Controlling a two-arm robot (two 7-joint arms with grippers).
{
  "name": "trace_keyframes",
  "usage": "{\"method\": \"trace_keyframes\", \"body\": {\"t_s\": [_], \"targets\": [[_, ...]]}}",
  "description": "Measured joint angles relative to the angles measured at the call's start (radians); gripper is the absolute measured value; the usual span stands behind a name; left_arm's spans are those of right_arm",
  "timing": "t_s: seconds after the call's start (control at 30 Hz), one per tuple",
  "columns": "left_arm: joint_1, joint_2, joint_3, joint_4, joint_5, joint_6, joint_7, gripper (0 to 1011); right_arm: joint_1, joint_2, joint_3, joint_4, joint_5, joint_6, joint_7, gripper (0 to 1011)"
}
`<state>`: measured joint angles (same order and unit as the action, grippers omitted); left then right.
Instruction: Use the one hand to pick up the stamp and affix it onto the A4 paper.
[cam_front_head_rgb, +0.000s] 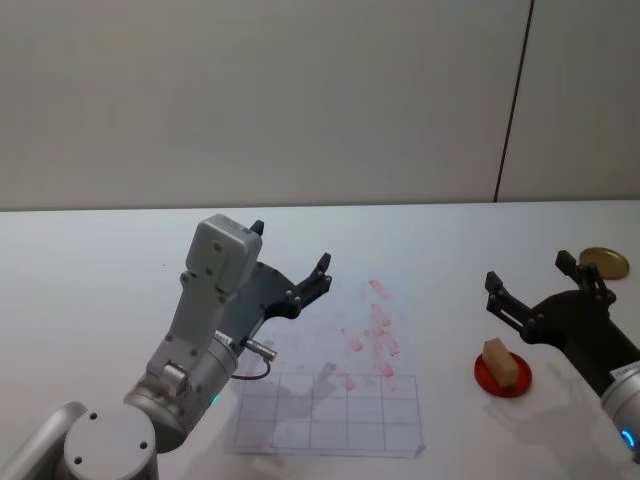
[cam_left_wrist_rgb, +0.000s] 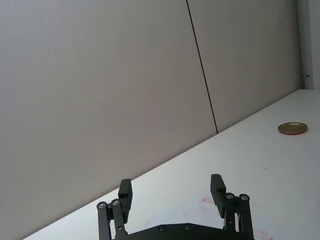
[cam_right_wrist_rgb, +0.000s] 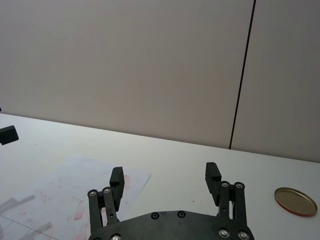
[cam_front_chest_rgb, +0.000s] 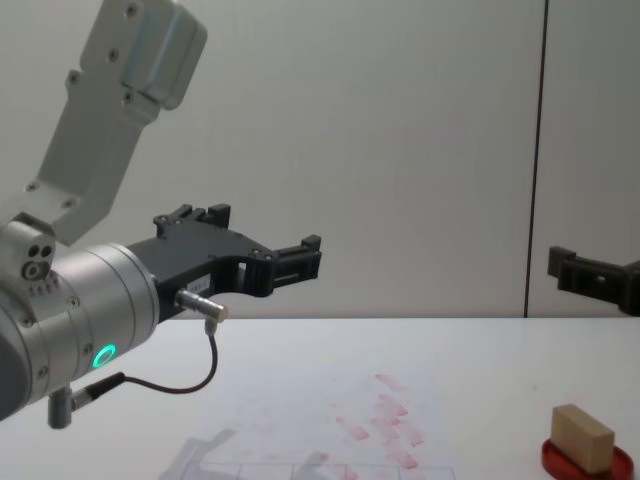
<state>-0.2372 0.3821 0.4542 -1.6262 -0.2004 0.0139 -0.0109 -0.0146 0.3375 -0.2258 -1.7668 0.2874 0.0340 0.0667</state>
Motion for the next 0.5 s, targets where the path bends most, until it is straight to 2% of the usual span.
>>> {"method": "trace_keyframes", "body": {"t_s": [0.5], "targets": [[0.000, 0.000, 0.000, 0.000, 0.000, 0.000, 0.000, 993, 0.000, 0.000, 0.000, 0.000, 0.000, 0.000, 0.000, 1001]]}}
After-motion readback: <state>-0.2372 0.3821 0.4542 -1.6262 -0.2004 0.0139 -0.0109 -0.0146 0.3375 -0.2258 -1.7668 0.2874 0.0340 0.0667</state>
